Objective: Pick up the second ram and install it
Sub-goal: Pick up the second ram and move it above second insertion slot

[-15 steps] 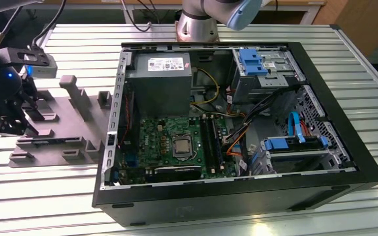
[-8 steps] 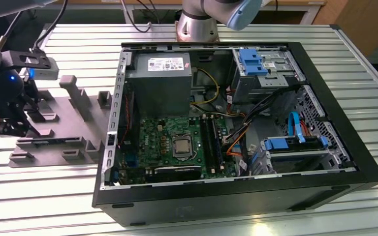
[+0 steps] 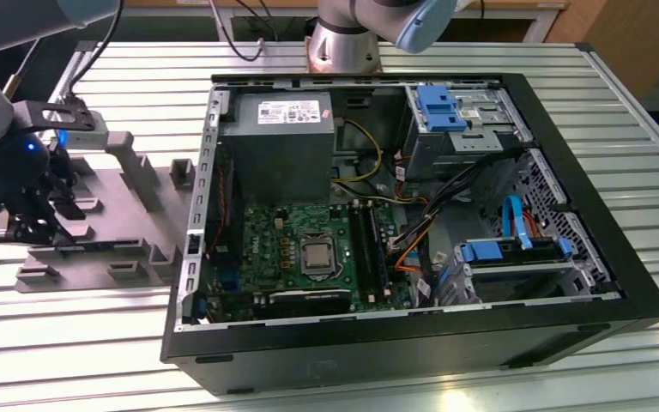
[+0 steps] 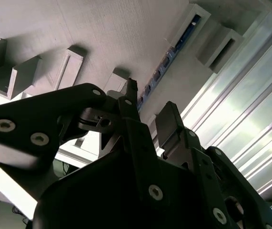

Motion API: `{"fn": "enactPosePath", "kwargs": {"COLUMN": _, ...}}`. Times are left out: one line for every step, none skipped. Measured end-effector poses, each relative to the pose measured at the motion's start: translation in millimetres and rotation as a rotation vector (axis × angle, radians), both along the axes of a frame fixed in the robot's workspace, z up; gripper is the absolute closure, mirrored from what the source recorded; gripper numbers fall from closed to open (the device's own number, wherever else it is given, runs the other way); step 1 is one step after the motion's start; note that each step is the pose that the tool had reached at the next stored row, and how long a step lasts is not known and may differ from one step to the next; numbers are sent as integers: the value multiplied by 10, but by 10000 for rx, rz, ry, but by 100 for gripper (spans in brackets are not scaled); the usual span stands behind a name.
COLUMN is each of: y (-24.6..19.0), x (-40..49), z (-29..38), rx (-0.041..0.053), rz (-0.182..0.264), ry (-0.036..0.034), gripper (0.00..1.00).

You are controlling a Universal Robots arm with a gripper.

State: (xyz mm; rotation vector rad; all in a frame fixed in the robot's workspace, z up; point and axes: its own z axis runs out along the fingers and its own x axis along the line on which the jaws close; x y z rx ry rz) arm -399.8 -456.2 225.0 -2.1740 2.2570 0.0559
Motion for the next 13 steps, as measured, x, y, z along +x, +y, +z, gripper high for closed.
{"fn": "enactPosePath", "kwargs": {"y": 0, "x": 0, "z": -16, "rx": 0, "rz": 0, "ry": 0, "gripper": 57}}
{"fn": "enactPosePath", "kwargs": {"y": 0, "x": 0, "z": -30, "rx": 0, "rz": 0, "ry": 0, "gripper": 57}}
{"fn": "enactPosePath", "kwargs": {"y": 0, "x": 0, "z": -44, "rx": 1, "rz": 0, "ry": -3, "gripper": 57}}
{"fn": "enactPosePath", "kwargs": {"y": 0, "x": 0, "z": -57, "rx": 1, "rz": 0, "ry": -7, "gripper": 57}}
{"fn": "enactPosePath", "kwargs": {"y": 0, "x": 0, "z": -69, "rx": 1, "rz": 0, "ry": -13, "gripper": 57}}
{"fn": "enactPosePath", "kwargs": {"y": 0, "x": 0, "z": -80, "rx": 1, "rz": 1, "ry": -22, "gripper": 57}}
{"fn": "enactPosePath", "kwargs": {"y": 0, "x": 0, "z": -88, "rx": 0, "rz": 9, "ry": -32, "gripper": 57}}
{"fn": "enactPosePath", "kwargs": {"y": 0, "x": -1, "z": -96, "rx": -2, "rz": 39, "ry": -52, "gripper": 57}}
{"fn": "enactPosePath", "kwargs": {"y": 0, "x": -2, "z": -101, "rx": -7, "rz": 69, "ry": -78, "gripper": 57}}
{"fn": "enactPosePath", "kwargs": {"y": 0, "x": -2, "z": -102, "rx": -8, "rz": 84, "ry": -102, "gripper": 57}}
{"fn": "enactPosePath", "kwargs": {"y": 0, "x": -1, "z": -103, "rx": -7, "rz": 84, "ry": -114, "gripper": 57}}
{"fn": "enactPosePath", "kwargs": {"y": 0, "x": -1, "z": -104, "rx": -7, "rz": 85, "ry": -117, "gripper": 57}}
{"fn": "enactPosePath", "kwargs": {"y": 0, "x": -2, "z": -106, "rx": -6, "rz": 85, "ry": -121, "gripper": 57}}
